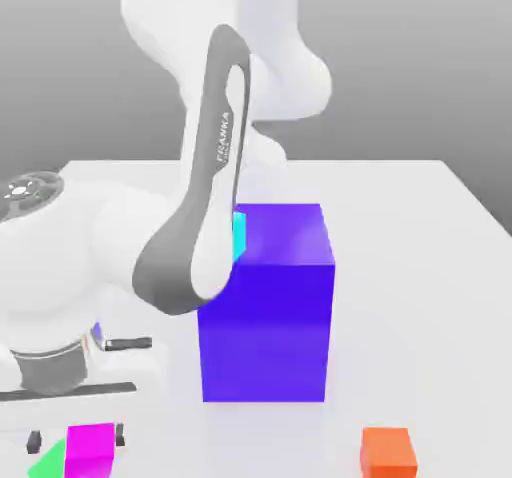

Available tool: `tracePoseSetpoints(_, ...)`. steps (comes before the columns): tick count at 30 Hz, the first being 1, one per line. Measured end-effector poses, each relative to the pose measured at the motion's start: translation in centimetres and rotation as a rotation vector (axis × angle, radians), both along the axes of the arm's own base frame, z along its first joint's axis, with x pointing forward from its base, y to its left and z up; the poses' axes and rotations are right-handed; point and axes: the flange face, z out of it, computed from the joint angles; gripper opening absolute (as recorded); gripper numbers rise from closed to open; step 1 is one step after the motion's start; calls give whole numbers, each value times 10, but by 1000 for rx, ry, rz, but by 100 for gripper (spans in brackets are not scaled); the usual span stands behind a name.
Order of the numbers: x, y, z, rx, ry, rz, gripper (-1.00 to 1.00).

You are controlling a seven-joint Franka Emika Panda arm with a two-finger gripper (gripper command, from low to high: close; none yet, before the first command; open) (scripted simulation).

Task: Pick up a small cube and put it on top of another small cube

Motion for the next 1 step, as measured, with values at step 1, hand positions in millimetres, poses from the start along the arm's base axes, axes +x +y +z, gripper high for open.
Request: tracePoseSetpoints(1, 0, -1, 14, 0, 0, -3, 100)
